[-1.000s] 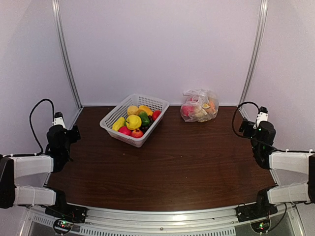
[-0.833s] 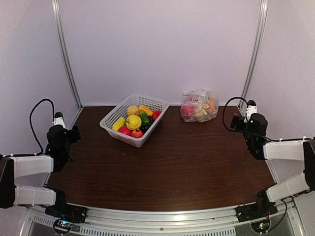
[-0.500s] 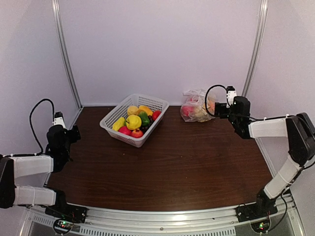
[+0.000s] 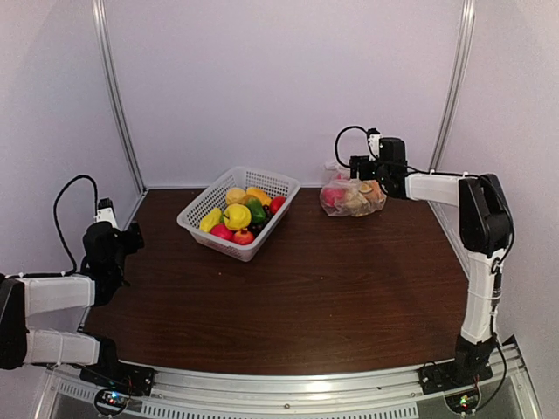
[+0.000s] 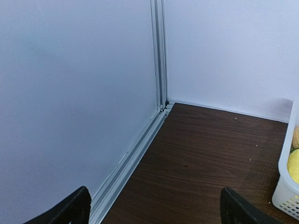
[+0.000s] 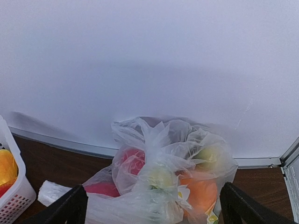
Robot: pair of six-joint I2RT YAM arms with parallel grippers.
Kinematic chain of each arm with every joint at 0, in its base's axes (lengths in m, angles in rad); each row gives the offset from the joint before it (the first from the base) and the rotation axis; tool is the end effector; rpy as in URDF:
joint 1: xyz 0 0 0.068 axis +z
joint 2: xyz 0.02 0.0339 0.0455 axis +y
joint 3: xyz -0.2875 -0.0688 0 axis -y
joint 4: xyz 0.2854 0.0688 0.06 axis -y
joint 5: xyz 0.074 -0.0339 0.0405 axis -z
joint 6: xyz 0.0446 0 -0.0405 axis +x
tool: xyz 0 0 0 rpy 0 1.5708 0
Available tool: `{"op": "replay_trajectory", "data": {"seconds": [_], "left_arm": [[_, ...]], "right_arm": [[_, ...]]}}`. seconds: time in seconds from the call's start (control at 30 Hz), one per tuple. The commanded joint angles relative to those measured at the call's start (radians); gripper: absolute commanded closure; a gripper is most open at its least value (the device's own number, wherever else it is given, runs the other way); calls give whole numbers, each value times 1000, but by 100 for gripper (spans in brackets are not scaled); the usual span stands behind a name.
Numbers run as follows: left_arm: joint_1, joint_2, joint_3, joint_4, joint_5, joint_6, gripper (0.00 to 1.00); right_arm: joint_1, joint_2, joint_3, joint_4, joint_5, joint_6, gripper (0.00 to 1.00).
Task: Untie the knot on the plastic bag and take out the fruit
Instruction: Pick up the takeout bag from the corner of the board.
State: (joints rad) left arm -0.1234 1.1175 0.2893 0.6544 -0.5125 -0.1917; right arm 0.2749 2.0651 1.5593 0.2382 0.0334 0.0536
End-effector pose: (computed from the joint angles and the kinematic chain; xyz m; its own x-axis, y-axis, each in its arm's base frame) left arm 0.2433 -0.0081 0.1828 -0.0976 -0.1552 -0.9830 -0.3979 0.9115 -0.1044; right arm 0.5293 0.1477 0.2494 -0.2670 -0.0197 -0.9635 -0.2263 0.9731 0.0429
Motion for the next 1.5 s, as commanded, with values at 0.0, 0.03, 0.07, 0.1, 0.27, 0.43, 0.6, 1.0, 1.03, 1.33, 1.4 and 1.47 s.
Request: {"op": "replay_trajectory", "data": {"seconds": [0.0,0.03,0.07,0.1,0.27,0.43,0.6,1.0,1.03,1.33,1.4,1.47], "left_arm": [[7,8,10,31,20,15,2],[7,8,11,29,20,17,2],[7,9,11,30,22,17,3],[7,7,11,28,24,17,2],[7,2,13,25,32,15,2],[7,3,14,22,39,13,2],[6,4,16,19,45,12,2],[6,-5,16,11,47,11,2],[7,-7,15,11,47,11,2],[5,-126,20,-92,87,-53,2],[5,-178,47,-202,108,-102,2],[5,-227,98,-337,145,-156,2]], "right_arm": [[1,117,187,-176,-8,25,0],[1,146,223,-197,-3,26,0],[1,173,259,-215,5,26,0],[0,199,290,-228,13,25,0],[0,313,438,-309,53,19,0],[-2,359,472,-325,16,12,9],[-2,367,469,-323,-66,-11,44],[-2,275,392,-286,-110,-31,100],[-2,261,379,-278,-115,-29,100],[-1,39,183,-162,-175,28,100],[-2,-33,118,-138,-180,36,100],[-2,-104,57,-122,-189,40,100]]}}
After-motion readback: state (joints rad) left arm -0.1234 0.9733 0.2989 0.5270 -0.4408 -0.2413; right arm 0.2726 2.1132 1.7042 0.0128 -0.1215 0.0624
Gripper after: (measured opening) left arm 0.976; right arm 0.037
